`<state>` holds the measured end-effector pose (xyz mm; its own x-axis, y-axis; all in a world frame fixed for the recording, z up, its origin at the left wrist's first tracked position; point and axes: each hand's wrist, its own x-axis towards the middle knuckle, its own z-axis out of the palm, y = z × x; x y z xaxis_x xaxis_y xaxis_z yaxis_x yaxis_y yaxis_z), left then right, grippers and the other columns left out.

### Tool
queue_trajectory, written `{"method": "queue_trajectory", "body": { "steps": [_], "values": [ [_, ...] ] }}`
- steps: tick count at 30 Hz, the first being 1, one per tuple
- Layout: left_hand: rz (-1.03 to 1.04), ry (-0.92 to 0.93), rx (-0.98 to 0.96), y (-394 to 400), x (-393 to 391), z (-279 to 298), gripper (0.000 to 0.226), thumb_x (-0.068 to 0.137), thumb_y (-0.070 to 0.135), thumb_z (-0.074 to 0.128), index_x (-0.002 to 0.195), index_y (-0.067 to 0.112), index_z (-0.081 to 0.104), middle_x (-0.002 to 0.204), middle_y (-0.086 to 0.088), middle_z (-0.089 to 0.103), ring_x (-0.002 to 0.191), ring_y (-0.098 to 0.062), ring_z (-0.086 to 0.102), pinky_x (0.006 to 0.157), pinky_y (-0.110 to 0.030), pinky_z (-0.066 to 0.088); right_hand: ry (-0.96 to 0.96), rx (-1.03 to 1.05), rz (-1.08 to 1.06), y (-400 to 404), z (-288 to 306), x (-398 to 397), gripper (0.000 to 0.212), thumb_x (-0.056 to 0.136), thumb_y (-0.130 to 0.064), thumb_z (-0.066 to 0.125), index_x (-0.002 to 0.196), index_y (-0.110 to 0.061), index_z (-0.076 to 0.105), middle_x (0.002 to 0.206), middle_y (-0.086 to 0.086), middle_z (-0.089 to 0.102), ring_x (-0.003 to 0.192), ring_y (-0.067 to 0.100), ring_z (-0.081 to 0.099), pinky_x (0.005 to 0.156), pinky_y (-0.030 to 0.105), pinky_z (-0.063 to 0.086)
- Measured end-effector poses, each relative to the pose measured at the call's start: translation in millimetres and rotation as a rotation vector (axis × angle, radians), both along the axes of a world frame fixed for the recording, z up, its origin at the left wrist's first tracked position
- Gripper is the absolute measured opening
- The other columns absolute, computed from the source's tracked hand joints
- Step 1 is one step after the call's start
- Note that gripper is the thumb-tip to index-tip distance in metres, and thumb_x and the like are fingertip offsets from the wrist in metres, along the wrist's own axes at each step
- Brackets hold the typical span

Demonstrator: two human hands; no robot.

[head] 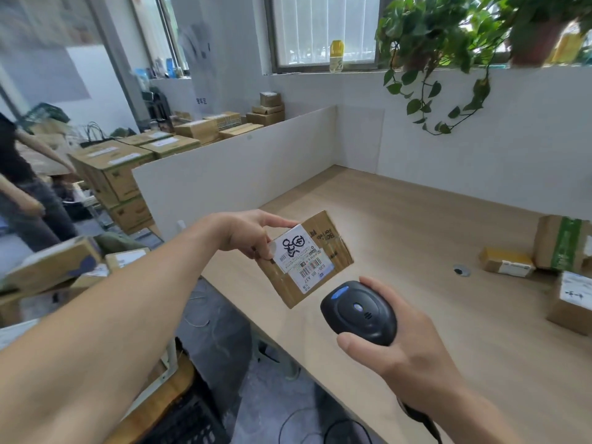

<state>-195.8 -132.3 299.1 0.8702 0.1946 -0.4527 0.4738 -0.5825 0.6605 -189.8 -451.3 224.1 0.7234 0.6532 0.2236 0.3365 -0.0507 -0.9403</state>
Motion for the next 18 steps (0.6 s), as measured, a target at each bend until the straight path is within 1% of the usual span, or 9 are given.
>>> {"method": "queue_trajectory", "body": {
  "steps": [2,4,6,8,9,11,13,16,18],
  "values": [
    [0.039,-0.009,-0.014,3,-16,-1,0.076,0.088,-0.013,0.059,0.121,0.055,0.053,0.111,-0.008,0.075,0.112,-0.032,0.068,0.098,-0.051,0.055,-0.010,0.011,0.024,0,2,-4,0.062,0.057,-0.030,0.085,0.101,-0.067,0.061,0.101,-0.032,0.071,0.092,-0.003,0.071,0.073,0.006,0.049],
    [0.099,-0.036,-0.039,11,-34,-5,0.076,0.088,-0.012,0.058,0.124,0.054,0.051,0.110,-0.010,0.075,0.112,-0.032,0.067,0.101,-0.052,0.053,0.010,0.031,0.035,2,2,-7,0.062,0.057,-0.031,0.085,0.106,-0.060,0.062,0.102,-0.030,0.072,0.093,-0.001,0.072,0.072,0.007,0.050],
    [0.162,-0.069,-0.068,22,-55,-11,0.077,0.089,-0.012,0.057,0.132,0.051,0.049,0.112,-0.015,0.074,0.108,-0.031,0.068,0.102,-0.053,0.052,0.037,0.049,0.057,9,-1,-11,0.068,0.054,-0.039,0.086,0.115,-0.052,0.059,0.104,-0.028,0.072,0.094,0.001,0.072,0.071,0.013,0.054],
    [0.239,-0.105,-0.093,35,-77,-19,0.079,0.089,-0.012,0.057,0.143,0.045,0.045,0.115,-0.019,0.072,0.103,-0.030,0.068,0.102,-0.052,0.053,0.059,0.053,0.081,20,-3,-16,0.076,0.049,-0.049,0.083,0.121,-0.049,0.058,0.107,-0.025,0.072,0.094,0.006,0.073,0.067,0.020,0.055],
    [0.285,-0.123,-0.108,42,-88,-23,0.080,0.089,-0.013,0.056,0.146,0.042,0.043,0.116,-0.022,0.071,0.103,-0.032,0.068,0.101,-0.052,0.053,0.071,0.058,0.094,27,-4,-18,0.079,0.048,-0.050,0.082,0.124,-0.047,0.059,0.109,-0.024,0.072,0.093,0.007,0.073,0.067,0.021,0.055],
    [0.366,-0.160,-0.130,58,-111,-30,0.082,0.087,-0.015,0.057,0.145,0.042,0.045,0.120,-0.027,0.067,0.108,-0.039,0.066,0.101,-0.053,0.052,0.085,0.071,0.128,45,-5,-24,0.083,0.048,-0.049,0.083,0.127,-0.044,0.058,0.110,-0.023,0.073,0.091,0.008,0.073,0.067,0.021,0.053],
    [0.427,-0.187,-0.142,74,-130,-35,0.083,0.086,-0.017,0.057,0.139,0.045,0.047,0.120,-0.026,0.068,0.113,-0.041,0.065,0.101,-0.054,0.053,0.099,0.080,0.158,61,-6,-30,0.087,0.047,-0.050,0.084,0.129,-0.042,0.058,0.111,-0.021,0.073,0.089,0.008,0.073,0.068,0.023,0.053],
    [0.507,-0.215,-0.110,105,-166,-39,0.086,0.086,-0.017,0.058,0.144,0.044,0.045,0.115,-0.019,0.072,0.113,-0.038,0.066,0.097,-0.048,0.056,0.103,0.075,0.218,95,-11,-42,0.090,0.049,-0.047,0.087,0.134,-0.038,0.058,0.113,-0.019,0.073,0.089,0.009,0.073,0.071,0.028,0.055],
    [0.546,-0.225,-0.106,129,-193,-41,0.088,0.085,-0.018,0.059,0.147,0.042,0.043,0.113,-0.016,0.074,0.112,-0.034,0.068,0.094,-0.045,0.058,0.110,0.073,0.254,122,-14,-52,0.086,0.054,-0.035,0.089,0.134,-0.034,0.059,0.112,-0.022,0.073,0.093,0.006,0.073,0.073,0.024,0.057]
  ]
}}
